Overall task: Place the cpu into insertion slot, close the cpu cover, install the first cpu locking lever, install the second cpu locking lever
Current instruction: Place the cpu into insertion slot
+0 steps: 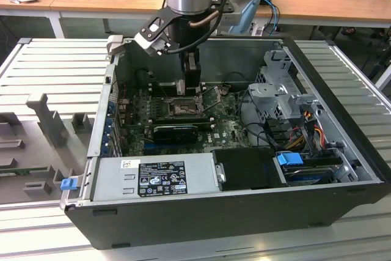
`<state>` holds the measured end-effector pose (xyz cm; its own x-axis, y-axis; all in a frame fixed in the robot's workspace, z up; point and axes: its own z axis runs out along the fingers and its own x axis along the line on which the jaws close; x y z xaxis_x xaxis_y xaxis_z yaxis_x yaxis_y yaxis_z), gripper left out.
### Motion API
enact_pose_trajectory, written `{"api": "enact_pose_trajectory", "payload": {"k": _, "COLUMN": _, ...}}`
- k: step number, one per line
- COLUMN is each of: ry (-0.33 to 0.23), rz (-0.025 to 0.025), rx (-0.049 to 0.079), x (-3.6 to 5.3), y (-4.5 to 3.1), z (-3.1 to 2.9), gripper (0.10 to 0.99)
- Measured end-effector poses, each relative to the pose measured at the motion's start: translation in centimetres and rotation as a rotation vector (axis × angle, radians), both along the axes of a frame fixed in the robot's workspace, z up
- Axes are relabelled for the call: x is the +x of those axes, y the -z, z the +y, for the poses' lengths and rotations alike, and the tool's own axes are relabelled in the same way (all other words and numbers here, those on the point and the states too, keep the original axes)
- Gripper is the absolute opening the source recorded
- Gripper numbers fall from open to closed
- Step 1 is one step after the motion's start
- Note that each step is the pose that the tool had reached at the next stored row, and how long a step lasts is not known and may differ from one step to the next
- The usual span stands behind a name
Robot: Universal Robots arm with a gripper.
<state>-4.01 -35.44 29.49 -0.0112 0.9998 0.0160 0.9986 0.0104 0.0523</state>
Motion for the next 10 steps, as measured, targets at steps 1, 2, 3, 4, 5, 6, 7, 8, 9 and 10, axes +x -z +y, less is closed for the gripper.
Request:
{"api": "enact_pose_trajectory", "payload": {"k": 1, "ry": -0.002, "rz": -0.0001, "rx": 0.000, "x": -0.01, "y": 0.21, "z": 0.03, "gripper": 0.529}}
{"api": "enact_pose_trajectory", "payload": {"k": 2, "ry": -0.003, "rz": 0.0000, "rx": 0.000, "x": -0.02, "y": 0.48, "z": 0.03, "gripper": 0.529}}
{"api": "enact_pose_trajectory", "payload": {"k": 3, "ry": -0.003, "rz": 0.0000, "rx": 0.000, "x": -0.03, "y": 0.81, "z": 0.03, "gripper": 0.529}}
{"api": "enact_pose_trajectory", "payload": {"k": 4, "ry": -0.003, "rz": 0.0000, "rx": 0.000, "x": -0.03, "y": 1.01, "z": 0.03, "gripper": 0.529}}
{"api": "enact_pose_trajectory", "payload": {"k": 5, "ry": -0.003, "rz": 0.0000, "rx": 0.000, "x": -0.03, "y": 1.13, "z": 0.03, "gripper": 0.529}}
{"api": "enact_pose_trajectory", "payload": {"k": 6, "ry": -0.003, "rz": 0.0001, "rx": 0.000, "x": -0.03, "y": 1.17, "z": 0.03, "gripper": 0.529}}
{"api": "enact_pose_trajectory", "payload": {"k": 7, "ry": -0.003, "rz": -0.0001, "rx": 0.000, "x": -0.03, "y": 1.21, "z": 0.04, "gripper": 0.529}}
{"api": "enact_pose_trajectory", "payload": {"k": 8, "ry": -0.003, "rz": -0.0002, "rx": 0.000, "x": -0.01, "y": 1.25, "z": 0.04, "gripper": 0.529}}
{"api": "enact_pose_trajectory", "payload": {"k": 9, "ry": -0.003, "rz": -0.0001, "rx": 0.000, "x": -0.01, "y": 1.28, "z": 0.04, "gripper": 0.529}}
{"api": "enact_pose_trajectory", "payload": {"k": 10, "ry": -0.003, "rz": -0.0001, "rx": 0.001, "x": 0.07, "y": 1.32, "z": 0.03, "gripper": 0.529}}
